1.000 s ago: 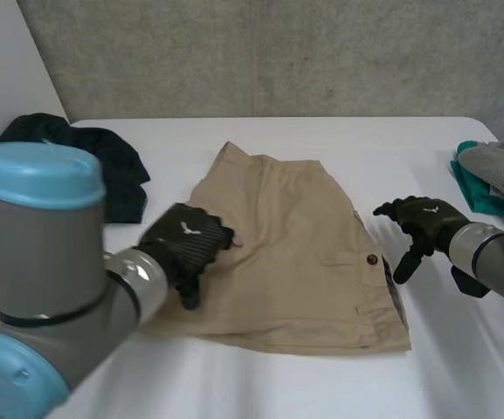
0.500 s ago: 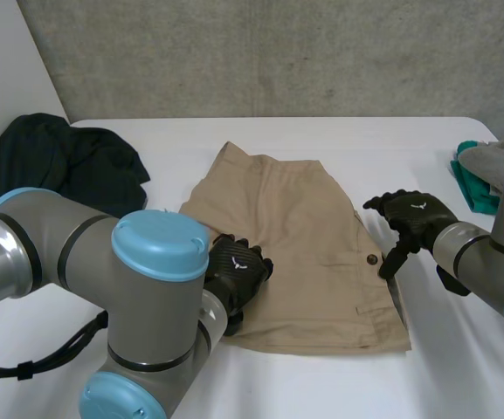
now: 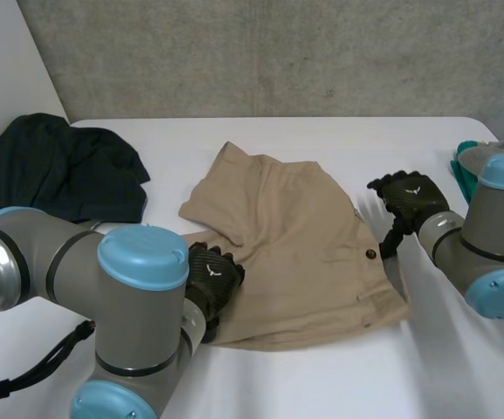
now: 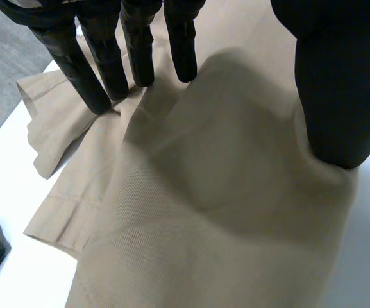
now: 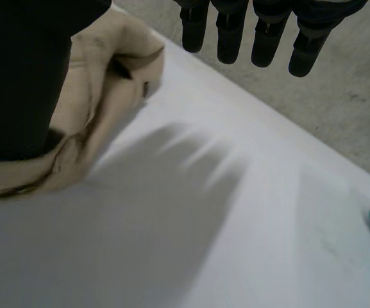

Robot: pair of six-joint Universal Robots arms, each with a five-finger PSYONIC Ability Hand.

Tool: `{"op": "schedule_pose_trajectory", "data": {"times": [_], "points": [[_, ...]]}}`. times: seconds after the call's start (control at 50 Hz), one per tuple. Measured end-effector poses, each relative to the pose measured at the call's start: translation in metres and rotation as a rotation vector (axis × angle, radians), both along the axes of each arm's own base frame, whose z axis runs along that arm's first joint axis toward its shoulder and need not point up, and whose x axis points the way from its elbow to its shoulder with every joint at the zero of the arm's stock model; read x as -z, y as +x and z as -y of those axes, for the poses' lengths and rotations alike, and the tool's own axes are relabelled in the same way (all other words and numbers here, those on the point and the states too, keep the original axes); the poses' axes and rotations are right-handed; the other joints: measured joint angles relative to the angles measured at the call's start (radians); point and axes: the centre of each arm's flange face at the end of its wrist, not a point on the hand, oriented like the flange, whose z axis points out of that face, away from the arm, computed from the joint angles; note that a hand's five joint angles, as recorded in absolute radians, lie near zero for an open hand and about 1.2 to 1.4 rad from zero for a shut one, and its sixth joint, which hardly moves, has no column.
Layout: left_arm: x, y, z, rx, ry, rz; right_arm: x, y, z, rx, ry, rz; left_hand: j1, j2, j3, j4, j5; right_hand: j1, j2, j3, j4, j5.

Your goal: Fold the laundry.

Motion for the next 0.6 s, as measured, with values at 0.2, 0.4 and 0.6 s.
{"op": "schedule_pose_trajectory", "data": {"times": [0.2, 0.4, 0.6], "points": [[0.000, 0.004, 0.003, -0.019, -0.004, 0.008, 0.009, 0.011, 0.022, 0.014, -0.016, 0.043, 0.001, 0.023, 0.018, 0.029, 0.037, 0.000, 0.000, 0.000, 0.000, 0.000], [-0.003, 0.006, 0.000, -0.022, -0.007, 0.004, 0.017, 0.029, 0.011, -0.018, 0.050, 0.061, 0.010, 0.036, 0.035, 0.041, 0.051, 0.000, 0.000, 0.000, 0.000, 0.000], [-0.004, 0.011, 0.002, -0.038, -0.005, 0.007, 0.023, 0.038, 0.017, -0.030, 0.034, 0.083, 0.026, 0.047, 0.044, 0.050, 0.063, 0.000, 0.000, 0.000, 0.000, 0.000]]}}
